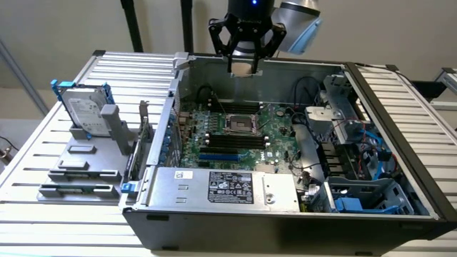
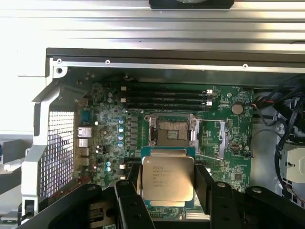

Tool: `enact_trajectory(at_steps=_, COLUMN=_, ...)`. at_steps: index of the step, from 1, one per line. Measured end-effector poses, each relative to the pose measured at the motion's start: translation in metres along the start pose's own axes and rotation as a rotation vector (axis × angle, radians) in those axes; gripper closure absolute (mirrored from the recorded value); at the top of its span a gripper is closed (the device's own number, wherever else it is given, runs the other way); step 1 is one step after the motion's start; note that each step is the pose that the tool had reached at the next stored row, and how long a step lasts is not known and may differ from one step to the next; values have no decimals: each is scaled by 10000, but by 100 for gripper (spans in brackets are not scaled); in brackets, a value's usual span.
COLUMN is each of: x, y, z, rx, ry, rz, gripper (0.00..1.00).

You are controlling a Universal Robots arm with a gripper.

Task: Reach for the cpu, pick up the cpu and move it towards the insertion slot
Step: 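Pick up the cpu and move it towards the insertion slot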

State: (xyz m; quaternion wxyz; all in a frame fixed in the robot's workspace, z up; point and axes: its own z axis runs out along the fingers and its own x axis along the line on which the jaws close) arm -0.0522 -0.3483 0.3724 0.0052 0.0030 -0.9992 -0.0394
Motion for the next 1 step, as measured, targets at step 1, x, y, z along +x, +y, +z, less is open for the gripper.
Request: enact_trajectory(at_steps=1, x=0, y=0, z=0, rx=0, ry=0, rz=0, gripper=45)
